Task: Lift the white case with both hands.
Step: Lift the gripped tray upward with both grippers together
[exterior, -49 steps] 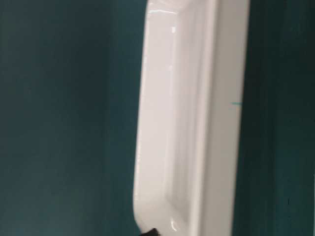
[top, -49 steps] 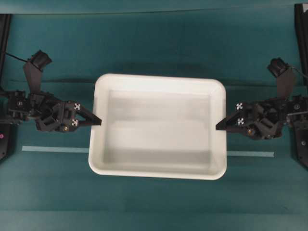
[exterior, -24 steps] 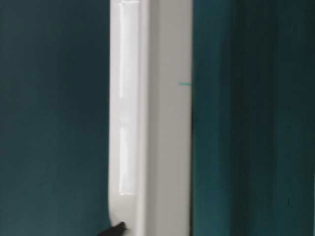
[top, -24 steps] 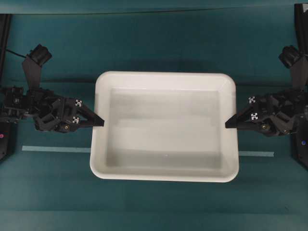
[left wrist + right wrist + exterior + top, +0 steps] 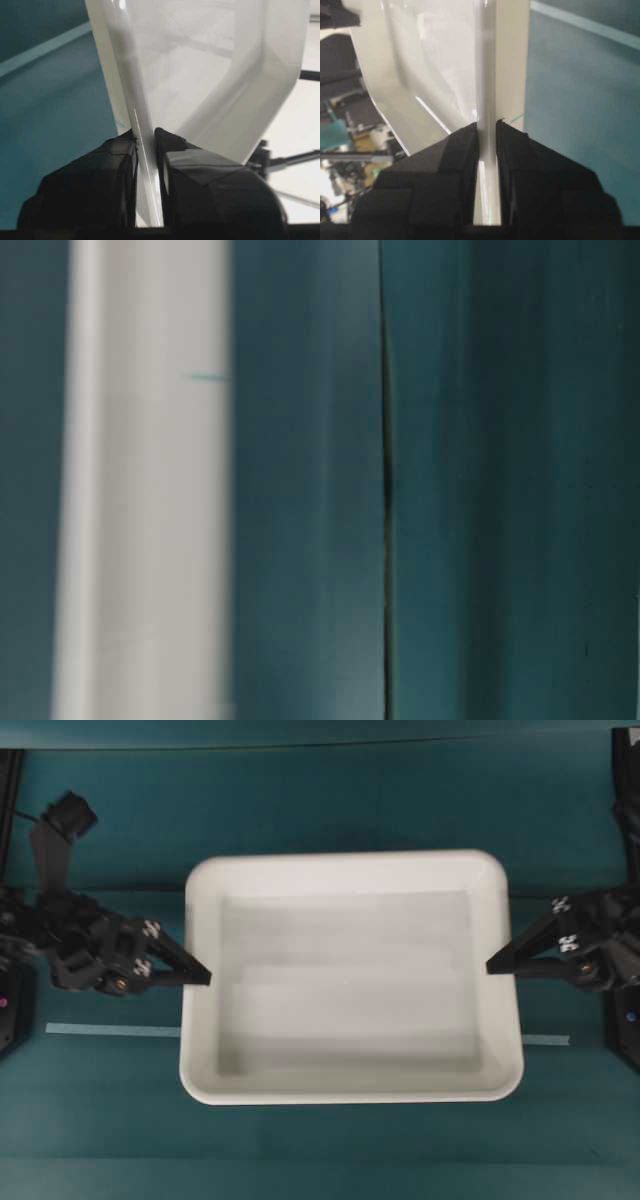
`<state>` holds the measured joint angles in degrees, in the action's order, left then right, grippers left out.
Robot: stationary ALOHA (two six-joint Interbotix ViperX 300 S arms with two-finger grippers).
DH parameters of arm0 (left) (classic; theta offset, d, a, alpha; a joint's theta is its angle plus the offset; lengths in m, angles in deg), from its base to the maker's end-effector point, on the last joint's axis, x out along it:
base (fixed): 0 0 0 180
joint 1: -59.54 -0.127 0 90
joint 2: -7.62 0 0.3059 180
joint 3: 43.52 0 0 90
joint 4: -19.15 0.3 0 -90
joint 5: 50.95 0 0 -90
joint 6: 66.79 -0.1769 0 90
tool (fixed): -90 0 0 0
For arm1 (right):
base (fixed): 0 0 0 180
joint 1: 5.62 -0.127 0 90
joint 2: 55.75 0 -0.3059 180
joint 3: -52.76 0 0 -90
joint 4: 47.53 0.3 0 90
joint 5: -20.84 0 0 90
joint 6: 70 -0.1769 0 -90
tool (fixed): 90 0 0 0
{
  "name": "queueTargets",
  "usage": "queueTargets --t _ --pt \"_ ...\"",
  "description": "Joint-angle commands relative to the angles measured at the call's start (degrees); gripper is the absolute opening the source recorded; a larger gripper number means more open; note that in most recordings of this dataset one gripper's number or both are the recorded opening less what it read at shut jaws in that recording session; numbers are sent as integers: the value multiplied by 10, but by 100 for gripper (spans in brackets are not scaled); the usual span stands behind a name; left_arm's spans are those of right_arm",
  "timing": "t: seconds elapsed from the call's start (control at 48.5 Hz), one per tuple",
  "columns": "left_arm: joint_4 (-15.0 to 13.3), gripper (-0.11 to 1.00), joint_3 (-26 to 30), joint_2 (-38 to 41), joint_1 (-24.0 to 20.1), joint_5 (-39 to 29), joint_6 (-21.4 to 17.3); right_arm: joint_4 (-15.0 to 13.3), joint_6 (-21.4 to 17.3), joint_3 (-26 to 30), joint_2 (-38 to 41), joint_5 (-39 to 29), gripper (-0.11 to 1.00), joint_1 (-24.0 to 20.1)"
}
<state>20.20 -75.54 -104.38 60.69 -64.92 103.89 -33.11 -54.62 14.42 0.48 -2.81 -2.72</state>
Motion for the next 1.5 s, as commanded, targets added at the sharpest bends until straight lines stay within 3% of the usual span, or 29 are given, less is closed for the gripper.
queueTargets --t 0.0,0.268,0.948,1.484 --pt "2 9 76 -2 -11 1 0 3 -6 48 4 9 10 -2" --pt "3 8 109 -21 -19 -39 0 3 -8 54 -14 11 10 -1" --pt "3 8 156 -11 -6 -40 2 1 -7 159 -17 -19 10 26" --pt "3 8 163 -18 -3 -55 2 0 -4 158 -17 -48 10 34"
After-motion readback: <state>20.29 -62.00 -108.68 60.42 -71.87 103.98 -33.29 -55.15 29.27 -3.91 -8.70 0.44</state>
